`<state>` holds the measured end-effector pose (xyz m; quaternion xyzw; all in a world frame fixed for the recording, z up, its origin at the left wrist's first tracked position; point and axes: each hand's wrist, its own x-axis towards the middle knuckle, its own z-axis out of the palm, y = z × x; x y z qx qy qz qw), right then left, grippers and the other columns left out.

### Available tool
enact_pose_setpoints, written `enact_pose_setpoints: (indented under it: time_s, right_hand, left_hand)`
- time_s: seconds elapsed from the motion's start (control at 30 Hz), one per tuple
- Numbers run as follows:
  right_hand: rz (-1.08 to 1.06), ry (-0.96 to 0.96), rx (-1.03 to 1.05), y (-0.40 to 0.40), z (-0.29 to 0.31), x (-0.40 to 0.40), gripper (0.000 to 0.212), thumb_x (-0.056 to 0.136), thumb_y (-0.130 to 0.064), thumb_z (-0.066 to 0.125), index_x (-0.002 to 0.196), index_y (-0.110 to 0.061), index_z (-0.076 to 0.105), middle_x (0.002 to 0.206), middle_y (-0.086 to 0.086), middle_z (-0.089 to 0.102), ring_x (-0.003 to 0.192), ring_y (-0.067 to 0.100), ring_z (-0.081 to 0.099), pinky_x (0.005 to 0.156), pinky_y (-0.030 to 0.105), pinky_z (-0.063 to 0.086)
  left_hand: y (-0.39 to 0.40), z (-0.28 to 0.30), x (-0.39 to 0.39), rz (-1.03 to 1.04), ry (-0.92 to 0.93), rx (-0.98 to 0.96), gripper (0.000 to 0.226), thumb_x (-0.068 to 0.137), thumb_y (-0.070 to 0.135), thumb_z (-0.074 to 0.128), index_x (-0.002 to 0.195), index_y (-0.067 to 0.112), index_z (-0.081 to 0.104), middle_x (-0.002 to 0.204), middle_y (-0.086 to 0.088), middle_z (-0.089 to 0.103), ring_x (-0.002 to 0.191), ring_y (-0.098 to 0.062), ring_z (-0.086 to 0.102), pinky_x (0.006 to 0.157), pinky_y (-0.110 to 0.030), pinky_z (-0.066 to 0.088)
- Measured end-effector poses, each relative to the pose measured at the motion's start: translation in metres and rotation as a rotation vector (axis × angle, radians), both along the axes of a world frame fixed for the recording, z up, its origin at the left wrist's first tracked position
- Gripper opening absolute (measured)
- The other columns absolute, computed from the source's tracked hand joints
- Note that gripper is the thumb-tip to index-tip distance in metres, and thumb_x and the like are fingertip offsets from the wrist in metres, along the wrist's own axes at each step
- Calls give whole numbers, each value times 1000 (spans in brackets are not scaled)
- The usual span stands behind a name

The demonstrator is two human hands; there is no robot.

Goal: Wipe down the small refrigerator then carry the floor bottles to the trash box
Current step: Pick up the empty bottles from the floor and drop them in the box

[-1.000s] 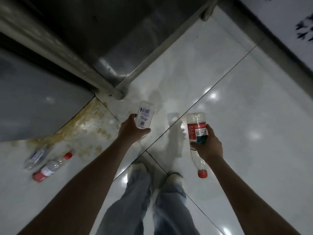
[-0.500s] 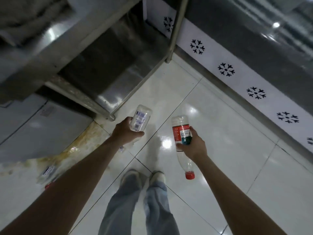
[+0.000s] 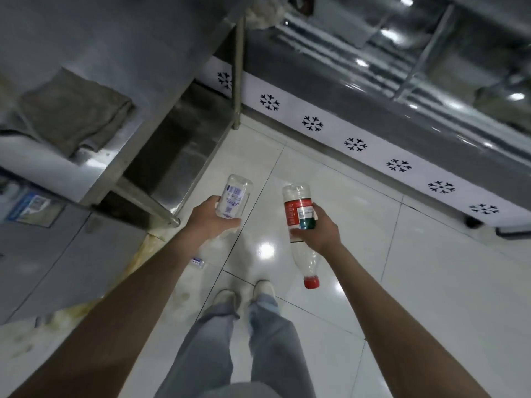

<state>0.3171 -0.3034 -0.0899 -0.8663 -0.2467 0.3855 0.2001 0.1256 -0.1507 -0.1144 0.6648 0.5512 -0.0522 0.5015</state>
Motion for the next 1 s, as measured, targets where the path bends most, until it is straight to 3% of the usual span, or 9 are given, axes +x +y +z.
enact_pose_setpoints:
  time_s: [0.07,0.2,0.57,1.0]
  right_hand:
    - [-34,-12,10,-12,16,-5,71,75,-23,76,135,-19,39,119,4,62,107,22,59,85,27,41]
    - [-148,-35,34,-40,40,-11,72,76,-24,75,137,-19,38,122,4,61,109,22,58,83,23,38]
    - [-422,-21,52,-149,74,-18,73,75,-21,76,137,-19,39,120,4,61,105,20,59,83,24,41]
    - [-706,-25,98,-341,89,-15,68,73,-23,77,132,-22,44,117,1,62,100,16,58,83,24,43]
  left_hand:
    - [-6,16,2,-47,3,16,58,70,37,77,120,23,52,99,7,57,87,-14,56,60,-19,37]
    - [-13,39,12,-143,-35,41,61,69,36,79,121,20,52,104,3,59,89,-15,55,74,-24,39]
    - [-61,75,46,-328,-73,35,64,71,38,78,126,19,51,120,-1,59,94,-15,53,79,-25,39]
    - [-232,96,115,-539,-122,22,64,69,36,79,124,21,51,117,0,62,95,-16,56,82,-25,41]
